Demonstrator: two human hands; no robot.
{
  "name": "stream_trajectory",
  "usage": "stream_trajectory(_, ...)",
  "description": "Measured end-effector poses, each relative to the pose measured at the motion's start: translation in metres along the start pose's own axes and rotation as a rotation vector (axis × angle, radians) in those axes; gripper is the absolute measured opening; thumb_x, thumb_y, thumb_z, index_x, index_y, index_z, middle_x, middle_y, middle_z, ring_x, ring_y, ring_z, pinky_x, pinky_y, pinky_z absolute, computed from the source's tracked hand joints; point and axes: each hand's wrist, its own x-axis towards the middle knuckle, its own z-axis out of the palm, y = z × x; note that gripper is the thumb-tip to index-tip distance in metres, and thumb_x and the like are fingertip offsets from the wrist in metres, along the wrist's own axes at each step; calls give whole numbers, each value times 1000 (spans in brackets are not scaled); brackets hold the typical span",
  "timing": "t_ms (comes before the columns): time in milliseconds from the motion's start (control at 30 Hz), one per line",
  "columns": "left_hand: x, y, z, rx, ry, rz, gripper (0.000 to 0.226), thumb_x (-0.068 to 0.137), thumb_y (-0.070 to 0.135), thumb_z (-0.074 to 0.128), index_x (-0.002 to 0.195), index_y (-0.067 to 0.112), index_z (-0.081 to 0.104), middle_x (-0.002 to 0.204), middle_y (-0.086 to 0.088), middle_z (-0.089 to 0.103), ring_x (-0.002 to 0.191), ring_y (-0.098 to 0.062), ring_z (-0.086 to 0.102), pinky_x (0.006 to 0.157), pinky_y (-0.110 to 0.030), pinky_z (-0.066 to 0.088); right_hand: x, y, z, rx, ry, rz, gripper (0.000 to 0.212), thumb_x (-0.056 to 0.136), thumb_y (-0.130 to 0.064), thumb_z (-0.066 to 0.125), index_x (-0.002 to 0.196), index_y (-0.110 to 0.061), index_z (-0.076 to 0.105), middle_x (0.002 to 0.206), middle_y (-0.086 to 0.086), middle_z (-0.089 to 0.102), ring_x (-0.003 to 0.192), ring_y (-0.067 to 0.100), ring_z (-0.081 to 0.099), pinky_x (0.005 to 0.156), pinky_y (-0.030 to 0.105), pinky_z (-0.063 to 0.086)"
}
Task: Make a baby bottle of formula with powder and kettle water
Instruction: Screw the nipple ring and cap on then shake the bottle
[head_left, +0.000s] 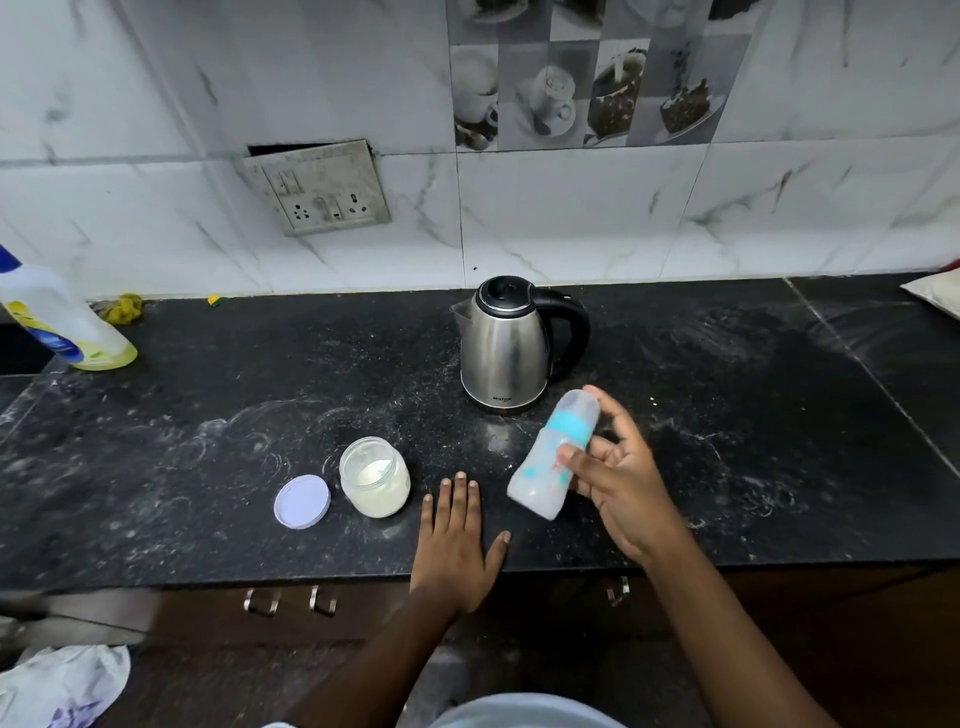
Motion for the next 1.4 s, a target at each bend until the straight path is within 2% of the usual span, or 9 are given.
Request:
stream_trajectory(133,-1,1,-2,-20,-15,-3,88,104,68,21,167,5,17,176,-16,10,164,-34,5,127,-52,-1,4,-2,-4,38,58,-38,72,89,-1,70,150,-27,45,128,15,70,115,27,69,89,45,62)
stream_trajectory(233,-1,1,-3,-2,-7,0,87,105,67,25,165,4,25,174,-18,19,162,-36,15,126,-52,3,1,-5,-3,-79,-68,-14,79,79,-4,77,148,-31,49,125,17,73,110,27,71,86,43,62)
stream_trajectory(333,0,1,-3,-17,-14,-1,88,105,68,22,167,6,20,175,-16,13,163,-35,8,127,-51,-1,3,-5,-5,59,77,-84,72,87,-1,70,148,-29,46,129,14,70,113,25,71,88,45,63)
stream_trajectory(567,0,1,-1,-6,3,2,87,105,67,24,165,4,25,174,-17,19,162,-36,15,126,-52,2,4,-2,-3,92,77,-59,71,87,-3,71,149,-28,45,129,16,71,117,30,70,88,49,62)
stream_trajectory(933,0,1,-1,16,-9,0,85,105,65,31,162,2,35,171,-20,29,159,-38,27,125,-52,8,-1,-5,-1,-25,-163,32,74,81,-2,74,143,-33,49,115,21,72,103,26,73,87,43,62)
stream_trajectory(1067,-1,1,-3,-3,6,-1,86,105,66,27,164,4,28,173,-18,22,162,-36,19,126,-51,5,3,-6,-2,84,1,-57,70,87,1,70,147,-27,46,121,15,73,110,25,72,92,47,61)
stream_trajectory(1200,-2,2,-4,3,-18,1,87,105,67,24,166,5,24,174,-17,17,163,-36,14,126,-51,1,-1,-11,-1,-104,-145,7,75,83,-2,74,145,-35,47,113,17,76,103,26,73,89,44,62)
stream_trajectory(1333,0,1,-1,6,-15,-1,87,105,68,22,163,3,31,172,-18,25,161,-37,22,125,-52,6,3,-10,-2,78,45,-72,66,93,5,65,147,-28,46,119,12,74,110,23,71,95,47,60)
stream_trajectory(1400,0,0,0,5,-11,-1,87,105,68,21,164,4,29,173,-18,23,161,-37,20,126,-52,5,2,-10,0,9,-16,-43,66,92,3,66,145,-31,47,115,10,76,108,24,70,93,46,60)
